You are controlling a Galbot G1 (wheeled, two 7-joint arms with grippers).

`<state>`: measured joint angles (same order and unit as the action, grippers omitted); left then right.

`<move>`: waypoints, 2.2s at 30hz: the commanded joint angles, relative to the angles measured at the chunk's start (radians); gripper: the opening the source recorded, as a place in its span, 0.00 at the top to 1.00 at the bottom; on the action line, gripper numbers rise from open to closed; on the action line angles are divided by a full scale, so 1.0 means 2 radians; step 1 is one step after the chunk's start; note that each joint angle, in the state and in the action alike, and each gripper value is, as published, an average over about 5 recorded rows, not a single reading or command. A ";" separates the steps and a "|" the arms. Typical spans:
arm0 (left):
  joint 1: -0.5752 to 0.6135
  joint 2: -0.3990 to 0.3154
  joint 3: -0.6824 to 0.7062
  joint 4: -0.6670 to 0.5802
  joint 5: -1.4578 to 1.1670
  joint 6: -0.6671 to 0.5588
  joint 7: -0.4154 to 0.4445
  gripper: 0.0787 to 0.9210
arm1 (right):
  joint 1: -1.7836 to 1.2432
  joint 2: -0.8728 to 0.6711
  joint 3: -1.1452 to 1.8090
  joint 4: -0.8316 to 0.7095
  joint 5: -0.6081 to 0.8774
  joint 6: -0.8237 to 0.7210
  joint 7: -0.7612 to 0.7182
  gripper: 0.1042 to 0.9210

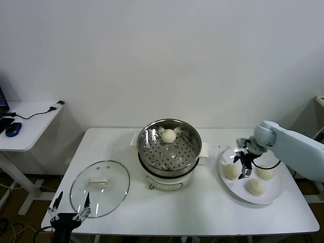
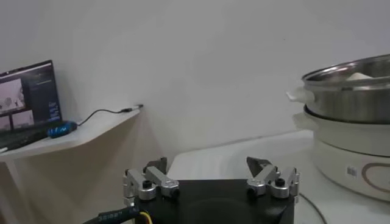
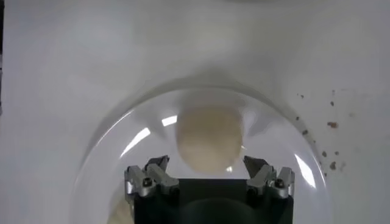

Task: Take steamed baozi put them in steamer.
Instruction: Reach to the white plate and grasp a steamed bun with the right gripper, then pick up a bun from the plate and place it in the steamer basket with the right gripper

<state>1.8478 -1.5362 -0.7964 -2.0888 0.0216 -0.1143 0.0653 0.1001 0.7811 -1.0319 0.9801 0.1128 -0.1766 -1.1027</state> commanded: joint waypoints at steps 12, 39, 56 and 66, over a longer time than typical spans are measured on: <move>0.000 0.000 -0.005 0.005 0.001 -0.002 -0.001 0.12 | -0.018 0.030 0.021 -0.038 -0.011 0.008 -0.009 0.31; -0.001 0.001 0.032 0.004 0.005 -0.002 -0.006 0.12 | 0.389 0.106 -0.294 -0.009 0.371 -0.001 0.005 0.41; 0.017 0.008 0.047 -0.015 0.008 -0.002 -0.006 0.12 | 0.334 0.318 -0.294 -0.009 0.452 -0.060 0.073 0.41; 0.016 0.009 0.040 -0.010 0.005 -0.001 -0.006 0.12 | 0.265 0.353 -0.312 -0.020 0.440 -0.071 0.096 0.40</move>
<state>1.8768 -1.5211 -0.7165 -2.1074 0.0339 -0.1207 0.0524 0.7058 1.3746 -1.6150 0.9549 0.9529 -0.2974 -0.9501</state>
